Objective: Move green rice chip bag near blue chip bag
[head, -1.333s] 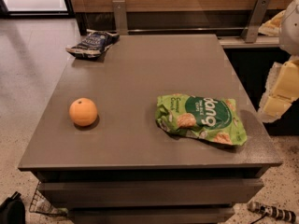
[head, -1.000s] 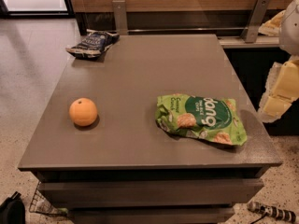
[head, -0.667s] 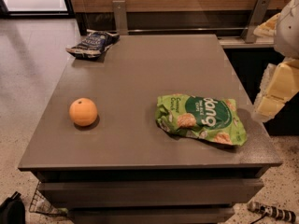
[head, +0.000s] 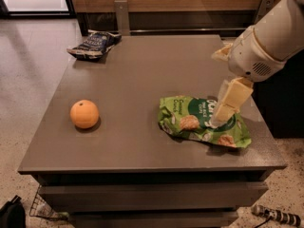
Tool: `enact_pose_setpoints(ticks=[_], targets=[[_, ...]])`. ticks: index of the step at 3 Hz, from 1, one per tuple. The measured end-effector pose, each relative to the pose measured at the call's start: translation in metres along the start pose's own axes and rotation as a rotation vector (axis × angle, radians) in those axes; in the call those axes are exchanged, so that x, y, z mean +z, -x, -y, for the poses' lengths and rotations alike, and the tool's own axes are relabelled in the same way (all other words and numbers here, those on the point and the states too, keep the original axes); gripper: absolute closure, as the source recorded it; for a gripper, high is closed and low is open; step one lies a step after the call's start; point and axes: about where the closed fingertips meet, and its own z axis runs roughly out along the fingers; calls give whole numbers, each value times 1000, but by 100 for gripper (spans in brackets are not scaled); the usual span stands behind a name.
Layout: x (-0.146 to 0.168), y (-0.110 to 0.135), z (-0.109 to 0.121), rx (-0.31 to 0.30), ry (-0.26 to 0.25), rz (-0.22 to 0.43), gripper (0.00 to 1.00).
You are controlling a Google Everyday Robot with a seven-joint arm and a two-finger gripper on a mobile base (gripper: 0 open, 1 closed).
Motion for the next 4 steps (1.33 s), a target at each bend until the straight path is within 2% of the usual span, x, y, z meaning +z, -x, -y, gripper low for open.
enact_pose_setpoints(ticks=[1, 3, 4], targets=[[41, 7, -15, 23, 64, 123, 0], [94, 22, -64, 119, 141, 293, 0], [111, 21, -70, 168, 152, 317, 19]])
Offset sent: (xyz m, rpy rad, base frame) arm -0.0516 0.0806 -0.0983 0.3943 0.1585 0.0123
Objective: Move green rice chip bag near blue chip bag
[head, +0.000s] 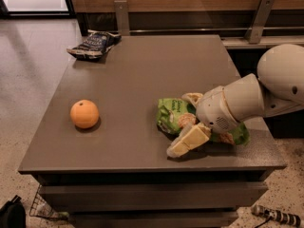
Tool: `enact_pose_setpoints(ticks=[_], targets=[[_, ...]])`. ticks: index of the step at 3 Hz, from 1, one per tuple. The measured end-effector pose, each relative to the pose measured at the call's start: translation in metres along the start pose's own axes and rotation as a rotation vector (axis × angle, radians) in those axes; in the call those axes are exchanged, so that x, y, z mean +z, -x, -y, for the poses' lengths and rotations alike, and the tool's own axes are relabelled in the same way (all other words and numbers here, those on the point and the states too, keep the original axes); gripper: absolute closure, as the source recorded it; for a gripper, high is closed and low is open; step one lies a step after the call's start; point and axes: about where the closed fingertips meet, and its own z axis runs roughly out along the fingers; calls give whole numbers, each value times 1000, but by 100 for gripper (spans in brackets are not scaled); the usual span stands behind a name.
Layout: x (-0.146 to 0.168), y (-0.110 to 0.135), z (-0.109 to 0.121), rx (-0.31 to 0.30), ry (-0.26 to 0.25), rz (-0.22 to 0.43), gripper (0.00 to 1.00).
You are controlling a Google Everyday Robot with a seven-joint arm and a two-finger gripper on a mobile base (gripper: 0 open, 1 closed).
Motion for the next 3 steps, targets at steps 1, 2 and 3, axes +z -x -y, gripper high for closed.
enact_pose_setpoints(ticks=[1, 2, 3], targets=[[-5, 5, 0, 0, 0, 0, 41], [-8, 8, -1, 0, 0, 0, 64], [-9, 10, -1, 0, 0, 0, 96]])
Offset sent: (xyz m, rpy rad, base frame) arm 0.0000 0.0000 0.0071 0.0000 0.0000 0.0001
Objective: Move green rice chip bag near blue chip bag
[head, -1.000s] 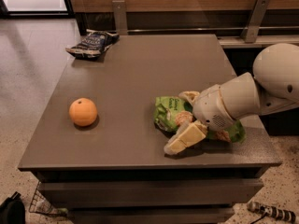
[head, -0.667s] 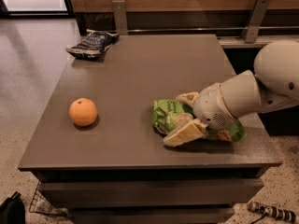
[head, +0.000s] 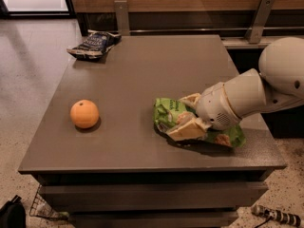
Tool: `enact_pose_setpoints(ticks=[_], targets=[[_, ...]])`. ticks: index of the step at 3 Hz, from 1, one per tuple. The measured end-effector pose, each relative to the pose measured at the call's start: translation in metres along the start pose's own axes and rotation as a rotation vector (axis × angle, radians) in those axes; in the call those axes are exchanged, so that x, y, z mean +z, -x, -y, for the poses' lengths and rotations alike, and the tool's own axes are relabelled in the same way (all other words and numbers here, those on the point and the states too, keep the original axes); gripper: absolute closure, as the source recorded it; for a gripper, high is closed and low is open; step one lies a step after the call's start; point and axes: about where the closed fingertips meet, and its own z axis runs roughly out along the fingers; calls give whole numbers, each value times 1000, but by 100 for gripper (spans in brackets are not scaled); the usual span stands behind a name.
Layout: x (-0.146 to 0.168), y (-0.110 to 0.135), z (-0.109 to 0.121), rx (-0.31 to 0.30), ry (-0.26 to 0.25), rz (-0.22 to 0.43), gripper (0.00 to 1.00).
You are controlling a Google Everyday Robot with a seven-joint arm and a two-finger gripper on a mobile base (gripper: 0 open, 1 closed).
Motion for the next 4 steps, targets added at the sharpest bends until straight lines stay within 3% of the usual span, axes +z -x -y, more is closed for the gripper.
enact_pose_setpoints(ticks=[3, 4], targets=[[-1, 1, 0, 0, 0, 0, 100], [-28, 31, 11, -65, -48, -48, 100]])
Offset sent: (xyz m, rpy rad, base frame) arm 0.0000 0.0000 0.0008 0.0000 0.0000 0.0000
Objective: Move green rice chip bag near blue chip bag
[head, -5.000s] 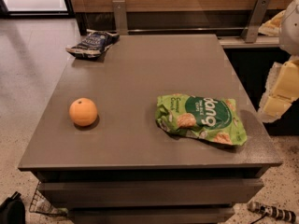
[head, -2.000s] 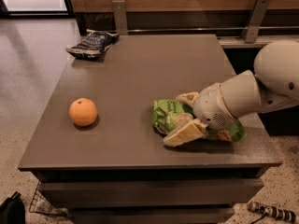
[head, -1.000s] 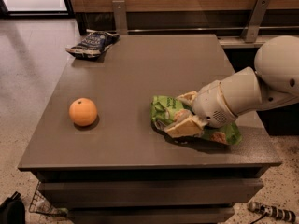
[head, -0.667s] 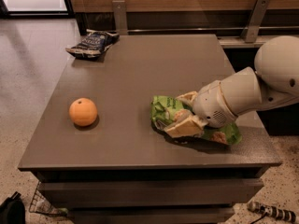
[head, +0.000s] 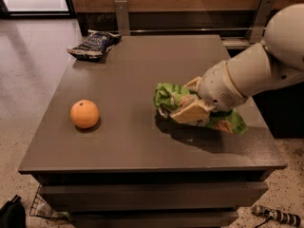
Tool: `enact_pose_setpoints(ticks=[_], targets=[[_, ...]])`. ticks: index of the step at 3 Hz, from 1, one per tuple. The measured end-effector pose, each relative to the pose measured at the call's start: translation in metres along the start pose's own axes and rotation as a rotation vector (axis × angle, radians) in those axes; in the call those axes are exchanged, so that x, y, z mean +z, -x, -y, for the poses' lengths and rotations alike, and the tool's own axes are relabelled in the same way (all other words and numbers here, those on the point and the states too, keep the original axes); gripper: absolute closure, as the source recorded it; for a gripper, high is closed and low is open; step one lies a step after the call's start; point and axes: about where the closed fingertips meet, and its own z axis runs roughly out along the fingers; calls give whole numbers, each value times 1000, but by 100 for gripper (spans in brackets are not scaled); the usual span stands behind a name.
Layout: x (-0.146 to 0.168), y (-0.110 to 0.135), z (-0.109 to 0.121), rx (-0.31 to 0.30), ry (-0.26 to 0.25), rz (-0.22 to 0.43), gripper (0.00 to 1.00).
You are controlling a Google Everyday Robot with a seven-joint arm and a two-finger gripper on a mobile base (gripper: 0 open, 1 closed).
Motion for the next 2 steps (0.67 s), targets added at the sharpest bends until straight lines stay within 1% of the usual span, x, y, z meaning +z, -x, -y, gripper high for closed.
enact_pose_setpoints(ticks=[1, 2], targets=[[-50, 51, 29, -102, -81, -84, 100], [-82, 92, 61, -168, -135, -131, 100]])
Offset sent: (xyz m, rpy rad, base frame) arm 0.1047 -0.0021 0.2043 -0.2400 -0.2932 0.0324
